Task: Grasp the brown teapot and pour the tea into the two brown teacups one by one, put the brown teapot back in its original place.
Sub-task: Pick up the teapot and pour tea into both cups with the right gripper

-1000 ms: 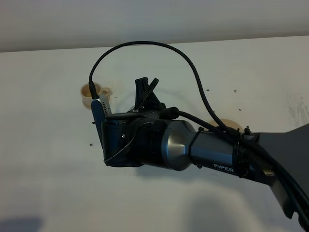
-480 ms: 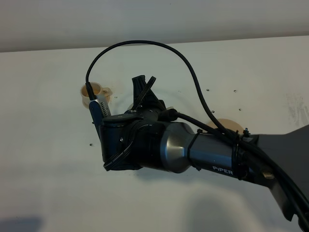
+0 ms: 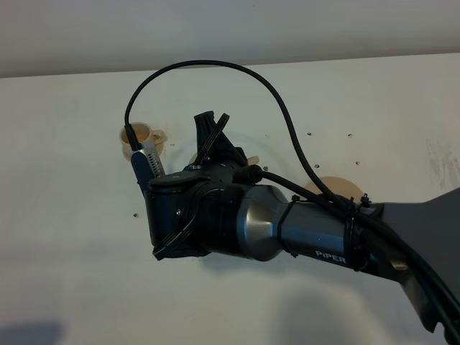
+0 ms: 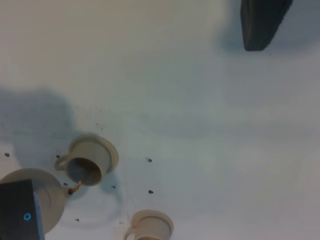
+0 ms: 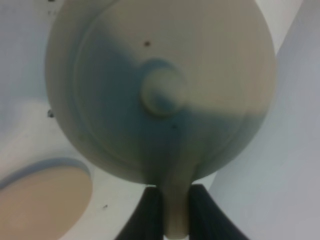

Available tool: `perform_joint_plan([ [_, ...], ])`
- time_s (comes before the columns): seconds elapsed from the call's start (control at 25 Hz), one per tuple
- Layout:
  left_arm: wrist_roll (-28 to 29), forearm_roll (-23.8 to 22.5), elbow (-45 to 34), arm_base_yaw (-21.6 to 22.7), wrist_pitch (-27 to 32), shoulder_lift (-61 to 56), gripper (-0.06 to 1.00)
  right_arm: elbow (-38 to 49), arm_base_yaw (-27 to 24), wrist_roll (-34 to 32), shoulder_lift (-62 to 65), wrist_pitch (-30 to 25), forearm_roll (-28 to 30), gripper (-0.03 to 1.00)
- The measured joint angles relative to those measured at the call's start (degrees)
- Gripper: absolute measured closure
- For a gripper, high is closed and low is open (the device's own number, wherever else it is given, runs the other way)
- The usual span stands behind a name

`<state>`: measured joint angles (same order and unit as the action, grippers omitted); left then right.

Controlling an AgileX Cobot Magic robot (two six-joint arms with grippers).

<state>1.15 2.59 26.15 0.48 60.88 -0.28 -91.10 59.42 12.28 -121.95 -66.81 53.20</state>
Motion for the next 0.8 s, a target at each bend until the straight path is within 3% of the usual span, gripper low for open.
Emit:
perform_joint_plan([
  [0.8,0.00,0.00,0.00,0.00,0.00,0.00,0.40,0.00,1.10,0.23,0.00,-1.38,2.48,0.86],
])
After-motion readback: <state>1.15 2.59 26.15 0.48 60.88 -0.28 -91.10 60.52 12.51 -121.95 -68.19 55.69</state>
